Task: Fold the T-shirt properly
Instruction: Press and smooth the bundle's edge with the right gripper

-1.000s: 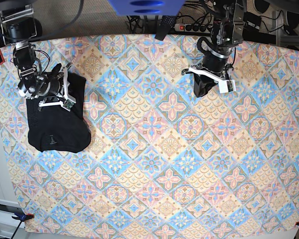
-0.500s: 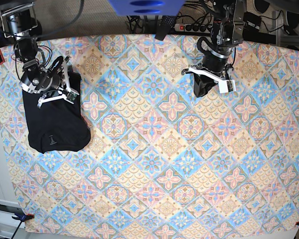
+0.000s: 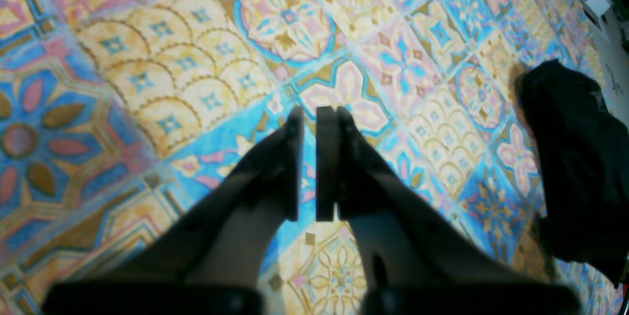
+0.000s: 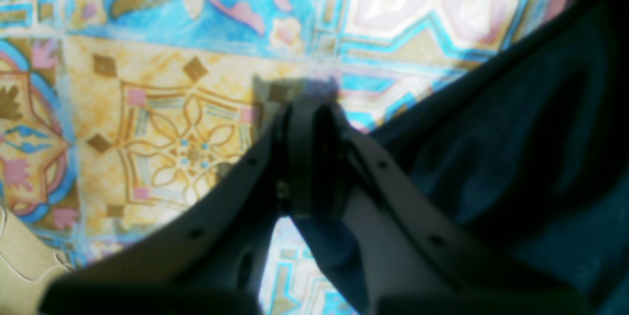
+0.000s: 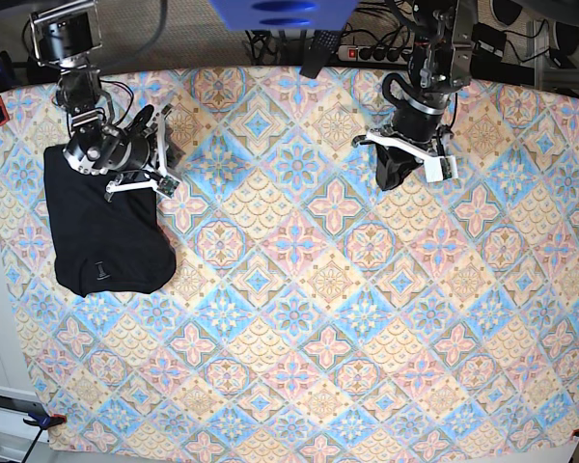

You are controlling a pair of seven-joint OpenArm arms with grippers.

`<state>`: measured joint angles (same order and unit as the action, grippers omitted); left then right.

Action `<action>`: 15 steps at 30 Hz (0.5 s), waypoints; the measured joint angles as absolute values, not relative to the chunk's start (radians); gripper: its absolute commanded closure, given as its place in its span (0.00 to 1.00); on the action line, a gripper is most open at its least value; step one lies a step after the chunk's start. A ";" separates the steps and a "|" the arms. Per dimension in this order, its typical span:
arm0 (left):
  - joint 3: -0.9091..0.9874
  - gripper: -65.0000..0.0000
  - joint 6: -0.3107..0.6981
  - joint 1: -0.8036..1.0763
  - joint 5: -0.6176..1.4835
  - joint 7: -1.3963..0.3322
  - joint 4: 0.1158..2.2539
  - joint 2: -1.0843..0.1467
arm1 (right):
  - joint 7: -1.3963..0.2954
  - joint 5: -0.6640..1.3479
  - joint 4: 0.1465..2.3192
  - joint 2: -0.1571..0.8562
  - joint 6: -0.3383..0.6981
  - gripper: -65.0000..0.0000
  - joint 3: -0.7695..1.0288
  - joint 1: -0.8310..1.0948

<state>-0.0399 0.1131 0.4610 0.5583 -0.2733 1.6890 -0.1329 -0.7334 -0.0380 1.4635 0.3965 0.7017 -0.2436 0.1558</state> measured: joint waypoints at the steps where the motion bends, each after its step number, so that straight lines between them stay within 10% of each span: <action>1: -0.040 0.96 0.113 0.461 0.558 -0.274 1.689 -0.132 | -0.736 -0.043 1.469 0.399 0.696 0.93 -0.258 0.156; 15: -0.040 0.96 0.118 0.462 0.558 -0.279 1.689 -0.133 | -0.802 -0.053 1.739 0.485 0.690 0.93 -0.032 0.269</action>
